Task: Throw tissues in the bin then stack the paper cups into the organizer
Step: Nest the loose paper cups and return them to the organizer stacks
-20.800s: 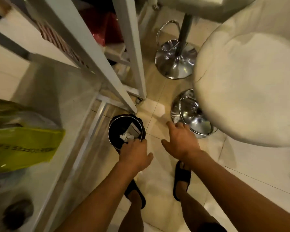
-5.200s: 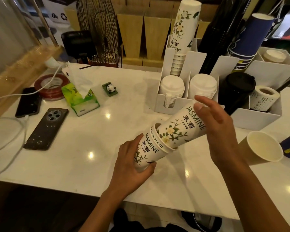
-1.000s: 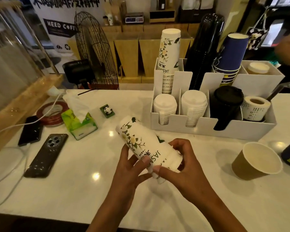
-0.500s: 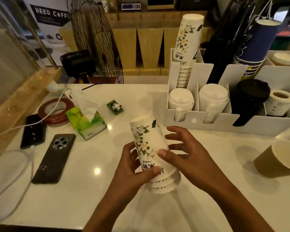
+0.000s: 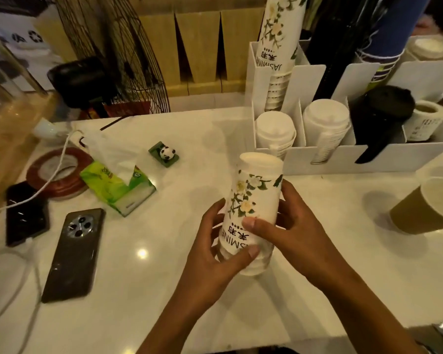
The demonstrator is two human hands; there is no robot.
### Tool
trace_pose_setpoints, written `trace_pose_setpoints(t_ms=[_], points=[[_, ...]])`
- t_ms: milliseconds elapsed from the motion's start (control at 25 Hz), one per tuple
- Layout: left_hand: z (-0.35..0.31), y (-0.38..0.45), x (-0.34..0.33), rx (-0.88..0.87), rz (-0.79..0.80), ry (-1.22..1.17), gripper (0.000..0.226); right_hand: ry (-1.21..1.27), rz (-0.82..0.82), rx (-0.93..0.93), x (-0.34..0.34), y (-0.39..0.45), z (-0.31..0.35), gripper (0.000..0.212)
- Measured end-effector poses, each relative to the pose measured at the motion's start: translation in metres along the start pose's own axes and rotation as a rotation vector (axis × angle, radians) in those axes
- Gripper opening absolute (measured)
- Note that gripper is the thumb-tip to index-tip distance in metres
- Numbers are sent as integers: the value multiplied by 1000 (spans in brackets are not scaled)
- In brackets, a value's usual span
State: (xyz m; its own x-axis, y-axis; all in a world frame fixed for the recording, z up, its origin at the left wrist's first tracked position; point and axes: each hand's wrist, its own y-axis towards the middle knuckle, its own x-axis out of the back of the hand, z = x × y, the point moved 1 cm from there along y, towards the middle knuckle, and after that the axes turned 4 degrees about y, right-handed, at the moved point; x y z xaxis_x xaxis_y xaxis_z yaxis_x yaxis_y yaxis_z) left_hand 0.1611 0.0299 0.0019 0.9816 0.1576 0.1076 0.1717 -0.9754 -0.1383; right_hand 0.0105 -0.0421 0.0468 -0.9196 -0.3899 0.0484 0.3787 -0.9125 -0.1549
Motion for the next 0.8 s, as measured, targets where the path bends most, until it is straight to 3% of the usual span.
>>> trace_pose_setpoints(t_ms=[320, 520, 640, 800], points=[[-29, 25, -35, -73, -12, -18, 72, 142, 12, 7, 48, 23, 15, 88], [-46, 60, -53, -140, -40, 25, 68, 197, 9, 110, 86, 40, 37, 90], [-30, 88, -53, -118, -205, 277, 80, 225, -6, 203, 115, 58, 68, 73], [14, 116, -56, -28, -161, 788, 99, 178, 11, 352, 135, 91, 125, 69]])
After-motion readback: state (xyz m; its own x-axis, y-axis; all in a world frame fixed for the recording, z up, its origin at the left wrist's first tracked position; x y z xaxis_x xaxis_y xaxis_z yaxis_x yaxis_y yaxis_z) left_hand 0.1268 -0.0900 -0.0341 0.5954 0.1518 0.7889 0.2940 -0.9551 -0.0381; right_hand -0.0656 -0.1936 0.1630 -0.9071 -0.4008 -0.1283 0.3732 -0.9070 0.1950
